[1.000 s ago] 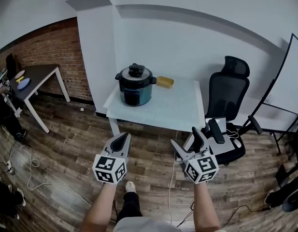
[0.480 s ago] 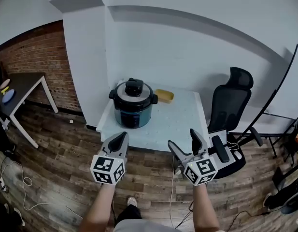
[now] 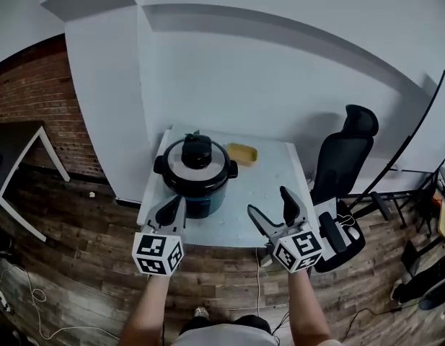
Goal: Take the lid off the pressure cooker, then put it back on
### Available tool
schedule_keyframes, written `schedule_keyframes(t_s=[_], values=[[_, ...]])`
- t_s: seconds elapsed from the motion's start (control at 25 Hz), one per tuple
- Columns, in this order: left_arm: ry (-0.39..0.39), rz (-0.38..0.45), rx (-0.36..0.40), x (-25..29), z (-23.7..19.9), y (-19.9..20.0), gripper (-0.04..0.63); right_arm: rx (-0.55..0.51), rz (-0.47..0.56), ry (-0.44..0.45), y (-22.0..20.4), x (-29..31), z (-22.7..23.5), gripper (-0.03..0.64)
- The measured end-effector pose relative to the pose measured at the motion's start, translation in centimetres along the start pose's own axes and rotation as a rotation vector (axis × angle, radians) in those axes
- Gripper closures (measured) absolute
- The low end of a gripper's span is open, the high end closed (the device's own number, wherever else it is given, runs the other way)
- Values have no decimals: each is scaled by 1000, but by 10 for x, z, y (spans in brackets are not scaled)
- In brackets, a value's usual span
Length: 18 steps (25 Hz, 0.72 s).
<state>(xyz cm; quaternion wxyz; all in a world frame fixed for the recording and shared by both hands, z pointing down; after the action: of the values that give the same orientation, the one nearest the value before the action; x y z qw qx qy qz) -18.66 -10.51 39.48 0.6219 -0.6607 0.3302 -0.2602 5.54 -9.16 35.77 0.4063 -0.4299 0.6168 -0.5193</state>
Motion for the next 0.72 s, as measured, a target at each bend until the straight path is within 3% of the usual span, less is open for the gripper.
schedule_keyframes(t_s=[0.36,0.72], values=[[85,-6,6,29,-53,-8,578,-1,7,107,-16,86,0,212],[272,-31,17,63,-86,-7,578,11,16,338,-28,179,8,212]])
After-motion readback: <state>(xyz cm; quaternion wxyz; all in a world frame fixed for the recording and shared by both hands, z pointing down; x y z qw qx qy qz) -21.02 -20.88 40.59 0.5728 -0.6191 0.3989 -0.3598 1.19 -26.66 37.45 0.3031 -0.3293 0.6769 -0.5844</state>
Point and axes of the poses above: the fingertips, and each gripper's own axes: x forward along the fingers, z to its right, y out of its top, the point moved 4 cm from there along -x, backward along the fingers, and after that the axes turned 14 degrees about -y, right-handed, at the moved point
